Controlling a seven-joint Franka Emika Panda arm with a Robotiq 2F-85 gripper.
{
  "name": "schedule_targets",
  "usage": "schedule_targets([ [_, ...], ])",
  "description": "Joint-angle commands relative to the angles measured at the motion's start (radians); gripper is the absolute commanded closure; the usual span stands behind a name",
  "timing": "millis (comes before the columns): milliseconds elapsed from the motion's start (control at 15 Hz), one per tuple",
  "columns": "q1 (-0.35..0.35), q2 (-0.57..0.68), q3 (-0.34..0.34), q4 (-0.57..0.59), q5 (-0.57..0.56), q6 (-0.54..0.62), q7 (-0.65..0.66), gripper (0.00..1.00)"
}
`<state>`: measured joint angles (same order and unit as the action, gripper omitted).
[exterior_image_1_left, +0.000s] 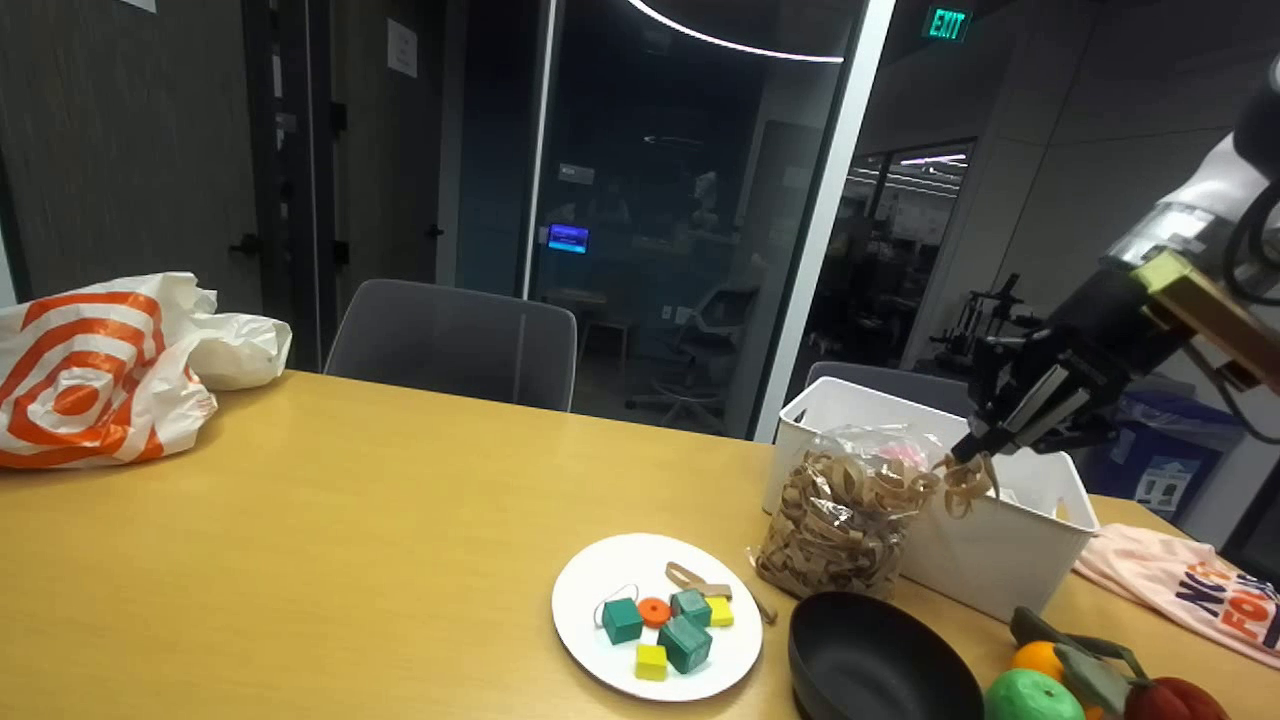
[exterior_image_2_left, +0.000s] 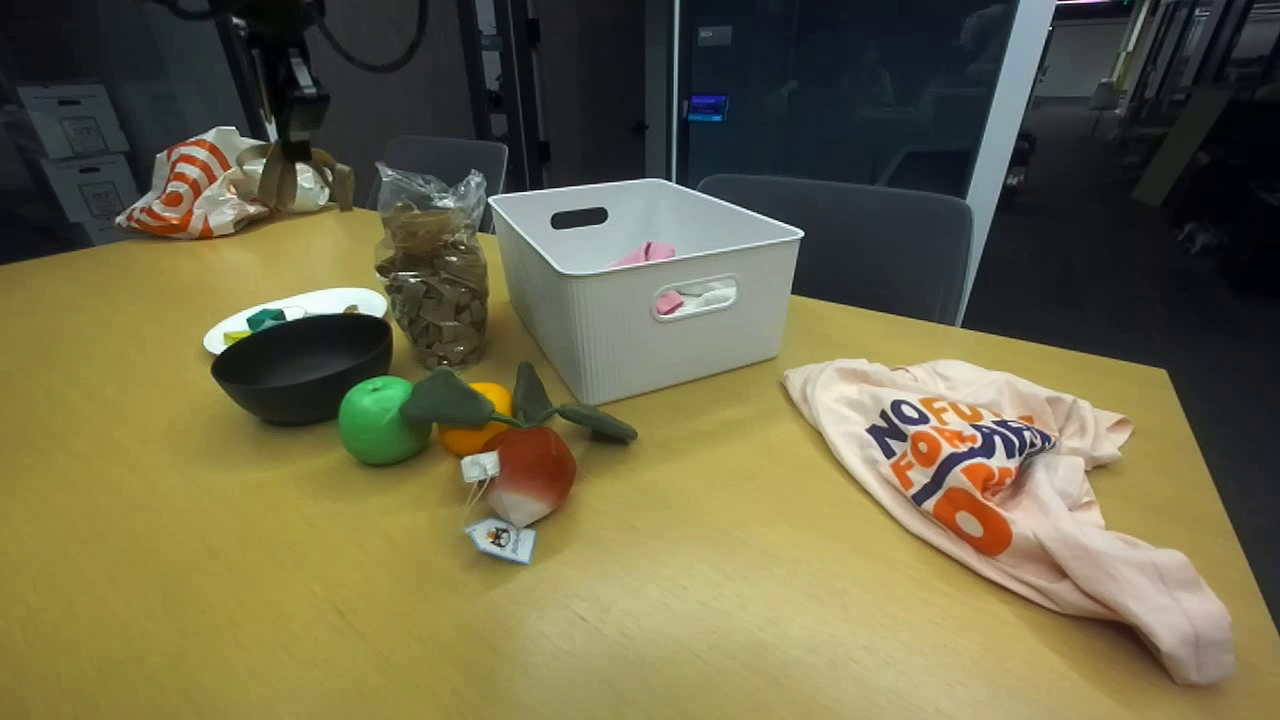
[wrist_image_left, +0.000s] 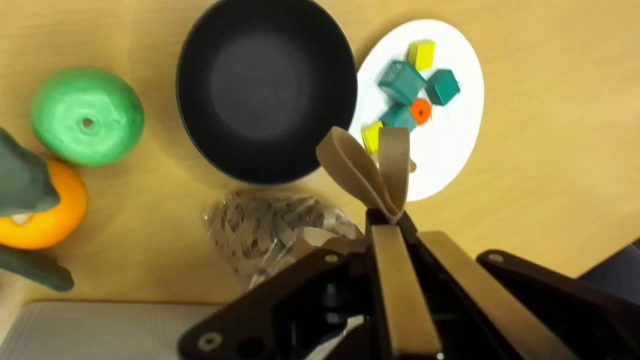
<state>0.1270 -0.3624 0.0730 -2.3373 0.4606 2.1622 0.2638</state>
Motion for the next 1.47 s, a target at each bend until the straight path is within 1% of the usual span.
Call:
schedule_targets([
  [0, 0.012, 0.077, 0.034, -0.018, -0.008, -0.002, -0.030, 0.96],
  [133, 0.015, 0.125, 0.055, -0.020, -0.019, 0.015, -0.033, 0.96],
  [333, 0.021, 0.189, 0.075, -0.011, -0.035, 0.008, -0.037, 0.96],
  [467, 0.021, 0.225, 0.089, -0.017, -0.080, 0.041, -0.034, 0.97],
  [733, 0.019, 0.283, 0.089, -0.012, -0.146, 0.073, -0.034, 0.96],
  [800, 0.020, 0.294, 0.089, -0.010, -0.158, 0.077, -0.031, 0.88],
  [867, 0.020, 0.301, 0.088, -0.009, -0.159, 0.081, -0.029, 0.68],
  [933, 0.020, 0.307, 0.087, -0.006, -0.161, 0.078, -0.029, 0.63],
  [1133, 0.018, 0.311, 0.084, 0.001, -0.178, 0.079, -0.012, 0.39],
  [1267, 0.020, 0.302, 0.084, 0.006, -0.167, 0.078, -0.019, 0.26],
  [1333, 0.026, 0.296, 0.090, 0.009, -0.167, 0.081, -0.026, 0.17],
  [1400, 0.031, 0.296, 0.096, 0.013, -0.169, 0.087, -0.025, 0.10],
])
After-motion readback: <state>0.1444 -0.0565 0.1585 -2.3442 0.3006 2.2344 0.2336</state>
